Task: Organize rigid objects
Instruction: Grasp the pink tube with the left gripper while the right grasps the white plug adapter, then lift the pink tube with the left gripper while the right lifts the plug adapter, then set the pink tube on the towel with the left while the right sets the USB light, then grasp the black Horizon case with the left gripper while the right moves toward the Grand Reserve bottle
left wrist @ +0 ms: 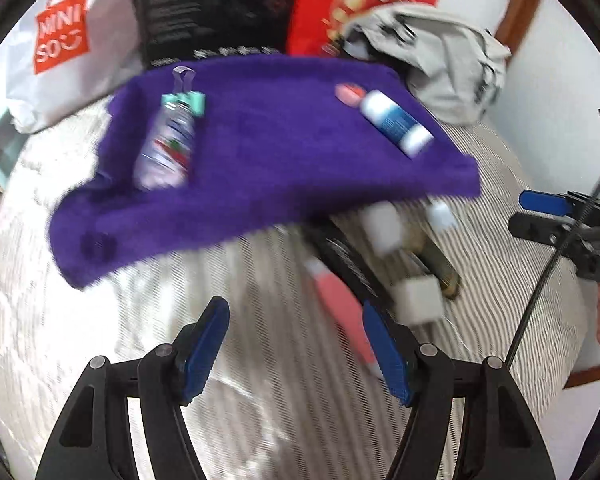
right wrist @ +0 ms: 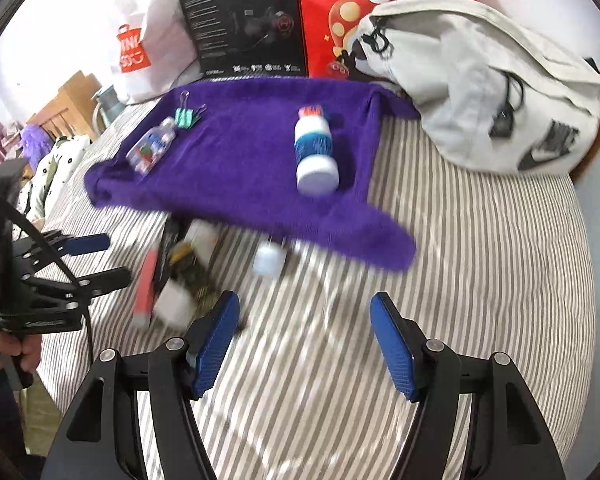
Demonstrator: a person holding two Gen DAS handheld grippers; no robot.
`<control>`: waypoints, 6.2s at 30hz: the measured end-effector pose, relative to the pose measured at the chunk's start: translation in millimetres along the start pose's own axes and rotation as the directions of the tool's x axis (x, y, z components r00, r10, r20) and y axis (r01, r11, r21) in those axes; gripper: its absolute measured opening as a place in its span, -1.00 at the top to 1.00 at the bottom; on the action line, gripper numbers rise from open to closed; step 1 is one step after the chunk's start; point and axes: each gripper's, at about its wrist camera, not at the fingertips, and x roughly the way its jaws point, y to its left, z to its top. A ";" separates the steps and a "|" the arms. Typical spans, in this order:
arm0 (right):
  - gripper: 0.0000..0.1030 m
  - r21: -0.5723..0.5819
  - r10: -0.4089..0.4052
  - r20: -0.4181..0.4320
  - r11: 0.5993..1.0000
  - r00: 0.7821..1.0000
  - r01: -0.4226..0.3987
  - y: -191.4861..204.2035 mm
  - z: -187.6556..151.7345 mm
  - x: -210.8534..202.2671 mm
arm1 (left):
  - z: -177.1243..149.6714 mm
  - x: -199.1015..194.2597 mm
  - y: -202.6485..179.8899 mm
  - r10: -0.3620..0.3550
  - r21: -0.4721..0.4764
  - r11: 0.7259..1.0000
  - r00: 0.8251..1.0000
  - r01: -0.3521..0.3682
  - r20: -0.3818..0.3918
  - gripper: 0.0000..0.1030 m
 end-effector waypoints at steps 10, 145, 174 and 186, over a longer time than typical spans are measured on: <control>-0.31 0.064 0.015 -0.022 0.998 1.000 -0.014 -2.2 -39.3 -9.2 | -16.2 18.4 -22.2 0.163 0.075 0.984 0.986 -0.160 -0.038 -0.39; 0.15 -0.090 0.086 0.022 0.992 0.996 -0.084 21.6 96.0 108.8 | 109.2 66.3 54.8 0.043 -0.008 0.999 0.998 -0.043 0.053 0.70; -0.04 0.080 0.075 0.062 0.994 0.995 -0.080 -14.3 9.7 7.9 | 40.4 4.0 17.6 -0.048 -0.052 0.997 0.994 0.054 0.103 0.00; -0.11 0.133 0.050 0.030 0.990 0.998 -0.054 -30.7 -52.5 -27.2 | 16.1 34.2 -29.4 -0.050 -0.032 0.998 0.998 0.051 0.032 0.00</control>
